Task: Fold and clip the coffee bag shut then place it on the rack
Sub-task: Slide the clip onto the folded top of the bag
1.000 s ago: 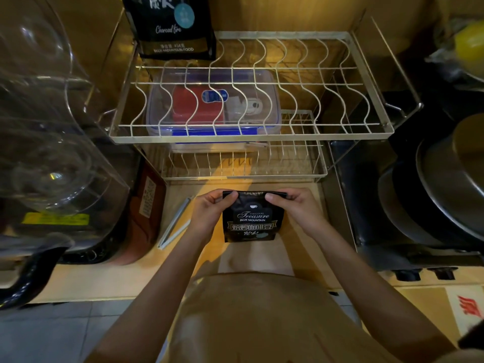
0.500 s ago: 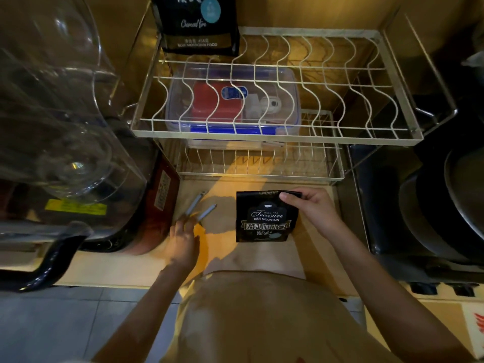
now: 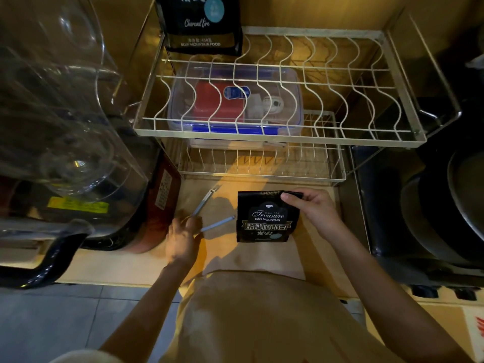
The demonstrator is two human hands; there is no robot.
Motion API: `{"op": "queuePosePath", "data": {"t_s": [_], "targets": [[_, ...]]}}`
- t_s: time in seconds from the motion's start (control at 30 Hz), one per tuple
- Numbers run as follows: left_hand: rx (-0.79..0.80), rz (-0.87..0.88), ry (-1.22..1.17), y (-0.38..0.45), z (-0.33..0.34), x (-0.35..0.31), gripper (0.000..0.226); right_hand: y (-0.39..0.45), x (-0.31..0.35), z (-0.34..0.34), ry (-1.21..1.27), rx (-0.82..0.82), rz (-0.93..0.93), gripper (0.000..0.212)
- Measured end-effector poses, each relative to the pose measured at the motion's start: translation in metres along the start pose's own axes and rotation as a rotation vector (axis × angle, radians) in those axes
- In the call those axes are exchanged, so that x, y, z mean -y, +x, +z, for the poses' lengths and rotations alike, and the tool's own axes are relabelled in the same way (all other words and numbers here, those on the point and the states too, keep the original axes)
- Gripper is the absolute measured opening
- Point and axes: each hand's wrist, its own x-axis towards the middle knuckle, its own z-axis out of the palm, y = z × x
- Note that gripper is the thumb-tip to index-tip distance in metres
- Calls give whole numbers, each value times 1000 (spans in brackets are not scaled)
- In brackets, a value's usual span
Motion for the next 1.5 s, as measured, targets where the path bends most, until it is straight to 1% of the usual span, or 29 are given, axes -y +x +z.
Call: {"op": "queuePosePath", "data": {"t_s": [0.07,0.13,0.2,0.23,0.27,0.33,0.4,0.43,0.5,0.6,0.67,0.77,0.83,0.93,1.0,1.1,1.2,1.4,1.47,1.5], "targets": [[-25,-26,-54,-1,0,4,32,0,0,0,2,-4,1,12],[-48,-50,-173,1,-2,9,26,-1,-1,0,-2,-4,-2,12],[-77,-144,-344,3,-10,9,24,-1,-2,0,3,-17,-5,13],[-65,-196,-474,3,-16,6,23,-1,-2,0,5,-26,-7,14],[-23,-222,-641,1,-22,3,20,-1,-3,0,5,-32,-6,14],[97,-211,-969,-7,-37,-5,12,-1,-4,0,9,-35,1,12],[199,-146,-1175,-17,-53,-13,10,0,-4,0,21,-37,5,12],[234,-97,-1214,-20,-60,-17,11,0,-4,0,28,-38,7,12],[288,7,-1176,-21,-73,-27,19,0,-4,0,36,-40,10,10],[319,116,-977,-14,-82,-47,16,0,-5,1,54,-44,15,9],[320,167,-926,-7,-83,-59,18,-1,-7,0,63,-43,26,10],[333,229,-942,0,-84,-72,23,-1,-9,0,94,-51,35,11],[359,267,-962,2,-86,-81,35,-1,-9,1,100,-55,30,12],[415,264,-1033,6,-88,-90,56,0,-10,2,106,-61,27,12],[432,284,-988,10,-89,-93,61,0,-10,1,102,-50,32,9],[478,315,-938,14,-89,-99,57,-2,-10,1,111,-41,38,11],[506,293,-984,16,-85,-103,52,-2,-12,0,112,-51,47,8],[458,259,-1055,11,-77,-104,42,-6,-13,6,140,-79,77,10],[453,258,-1076,9,-73,-105,39,-7,-14,7,116,-122,38,10],[450,253,-1095,9,-72,-106,38,-6,-15,7,63,-141,8,10]]}}
